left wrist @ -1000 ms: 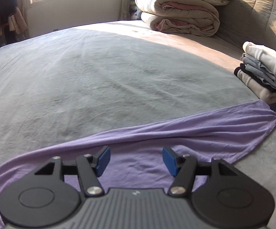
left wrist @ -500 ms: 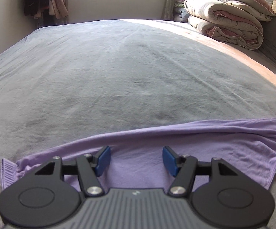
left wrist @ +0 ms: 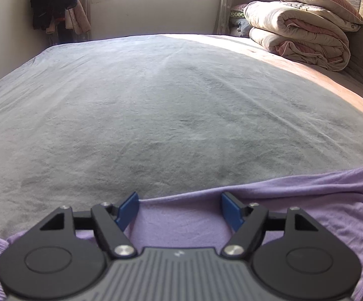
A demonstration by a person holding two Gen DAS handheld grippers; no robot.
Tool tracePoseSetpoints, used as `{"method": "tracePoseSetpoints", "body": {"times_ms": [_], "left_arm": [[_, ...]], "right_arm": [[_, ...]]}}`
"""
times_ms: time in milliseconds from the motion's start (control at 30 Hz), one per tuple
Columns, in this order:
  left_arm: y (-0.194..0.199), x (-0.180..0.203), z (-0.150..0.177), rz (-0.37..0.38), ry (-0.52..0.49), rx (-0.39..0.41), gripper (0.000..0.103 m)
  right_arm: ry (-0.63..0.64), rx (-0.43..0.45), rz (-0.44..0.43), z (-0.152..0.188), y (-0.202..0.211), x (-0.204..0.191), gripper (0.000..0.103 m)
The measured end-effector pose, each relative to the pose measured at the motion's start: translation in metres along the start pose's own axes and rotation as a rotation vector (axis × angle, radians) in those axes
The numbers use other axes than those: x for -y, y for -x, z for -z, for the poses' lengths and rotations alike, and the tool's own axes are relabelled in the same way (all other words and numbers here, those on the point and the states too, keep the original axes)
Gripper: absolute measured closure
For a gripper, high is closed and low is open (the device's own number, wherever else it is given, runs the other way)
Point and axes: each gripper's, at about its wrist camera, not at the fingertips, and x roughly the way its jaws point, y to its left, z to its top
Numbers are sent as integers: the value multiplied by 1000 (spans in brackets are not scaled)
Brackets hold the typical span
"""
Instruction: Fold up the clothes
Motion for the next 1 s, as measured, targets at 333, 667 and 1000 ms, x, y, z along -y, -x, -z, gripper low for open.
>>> {"method": "tracePoseSetpoints", "body": {"times_ms": [333, 667, 1000], "left_arm": [[-3, 8, -8, 18, 4, -2, 28], [-15, 70, -32, 205, -172, -77, 50], [-18, 114, -39, 275, -322, -122, 63]], "right_arm": [[-47, 1, -17, -16, -12, 8, 100], [13, -82, 61, -30, 17, 51, 76], [154, -265, 90, -4, -7, 40, 76]]}}
